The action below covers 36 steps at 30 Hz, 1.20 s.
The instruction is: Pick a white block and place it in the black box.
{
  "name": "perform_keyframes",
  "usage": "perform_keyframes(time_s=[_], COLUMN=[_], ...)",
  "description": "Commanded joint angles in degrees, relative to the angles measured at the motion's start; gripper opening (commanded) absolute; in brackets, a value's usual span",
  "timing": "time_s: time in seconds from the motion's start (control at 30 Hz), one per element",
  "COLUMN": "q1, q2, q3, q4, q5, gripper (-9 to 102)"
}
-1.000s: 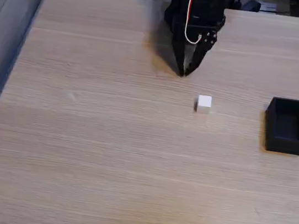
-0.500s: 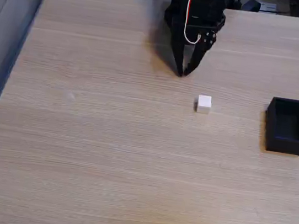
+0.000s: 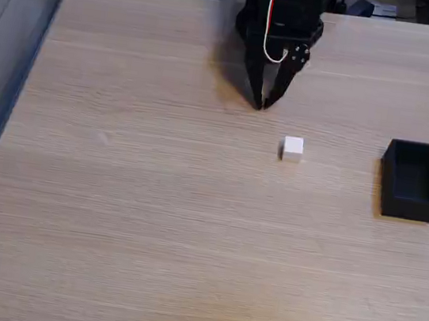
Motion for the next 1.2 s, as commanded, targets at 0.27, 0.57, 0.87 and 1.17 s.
perform_keyframes(time_s=[0.27, 0.57, 0.87, 1.17], q1=[0.26, 1.14, 3.16, -0.26], q2=[0.35, 0.35, -7.38, -22.41], q3=[0.88, 0.7, -6.42, -18.98], q4=[0.26, 0.0, -0.26, 0.0], q5=[0.35, -1.93, -3.69, -1.76], gripper=[0, 0, 1, 4])
